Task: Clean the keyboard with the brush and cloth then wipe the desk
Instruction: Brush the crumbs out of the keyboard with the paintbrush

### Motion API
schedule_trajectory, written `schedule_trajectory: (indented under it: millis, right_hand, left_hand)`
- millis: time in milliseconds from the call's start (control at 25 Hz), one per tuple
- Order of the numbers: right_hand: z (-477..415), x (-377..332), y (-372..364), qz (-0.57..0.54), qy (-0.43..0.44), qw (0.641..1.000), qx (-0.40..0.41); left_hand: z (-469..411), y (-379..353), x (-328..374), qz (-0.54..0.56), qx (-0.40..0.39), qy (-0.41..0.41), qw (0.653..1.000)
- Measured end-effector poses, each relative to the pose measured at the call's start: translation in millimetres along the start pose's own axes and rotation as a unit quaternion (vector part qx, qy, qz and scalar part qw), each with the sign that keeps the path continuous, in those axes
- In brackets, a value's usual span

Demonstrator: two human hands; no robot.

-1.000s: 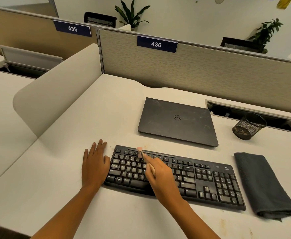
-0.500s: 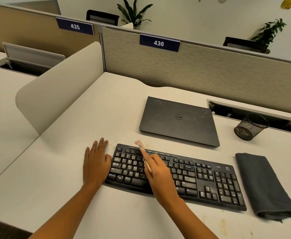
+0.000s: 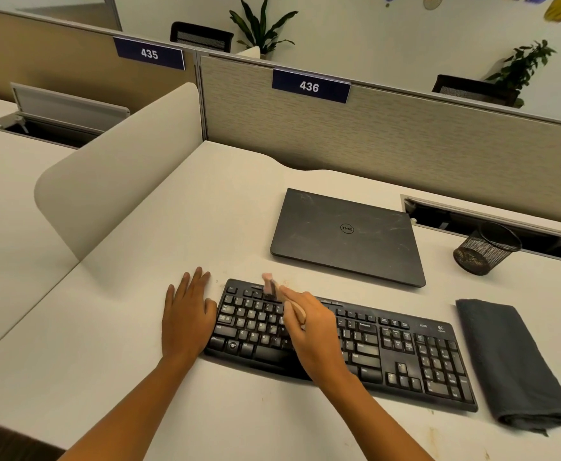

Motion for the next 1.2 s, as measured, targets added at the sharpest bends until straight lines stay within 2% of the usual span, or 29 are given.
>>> schedule_trajectory:
  millis: [160,280,400,520,640,800,960,1080,1200]
  right_hand:
    - [-1.7,-5.6,-9.7,0.014,0.008,0.999,-0.039]
    - [-8.2,-9.2,-10.7,0.036,0.007,0.999,-0.027]
    - [-8.9,-11.8,-5.3,0.000,0.008,1.000,-0.011]
    - [-16.1,-13.5,-14.9,-0.005,0.009,0.999,-0.053]
    - [-23.8,-15.8,-18.9,0.072,0.028,0.995,-0.062]
    - [-19.5,-22.9,-20.6,0.069,0.048,0.993,-0.086]
    - [-21.5,-29.8,-32.9,0.144,0.071,0.982,-0.100]
    - [-15.4,-40.1,-38.0,0.205,0.126,0.967,-0.089]
    - [2.2,-48.2,-49.2,0.247,0.193,0.943,-0.116]
  left_hand:
    - [-0.5,-0.8,0.0,-0.002,0.002,-0.001,1.000]
    - [-0.2,0.6,0.3,0.001,0.004,-0.001,1.000]
    - [-0.2,-0.2,1.0,0.005,0.003,0.000,1.000]
    - [-0.4,-0.3,-0.3,0.006,0.003,0.000,1.000]
    - [0.5,0.9,-0.1,0.008,0.006,0.000,1.000]
    - [-0.2,0.4,0.4,0.005,0.005,-0.006,1.000]
    - [0.0,-0.9,0.0,0.004,0.003,-0.008,1.000]
    - [-0.2,-0.8,0.4,-0.004,0.003,-0.008,1.000]
    - [-0.6,-2.3,-0.1,-0.011,0.004,-0.010,1.000]
Point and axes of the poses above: each hand's wrist, its own z-axis away from the middle knuckle, its own y-axis out of the back of the hand, x = y × z, the point moved 10 cm from there along -z, towards the middle knuckle, and after that the axes turned 6 degrees about -x, right-handed, at the moved point
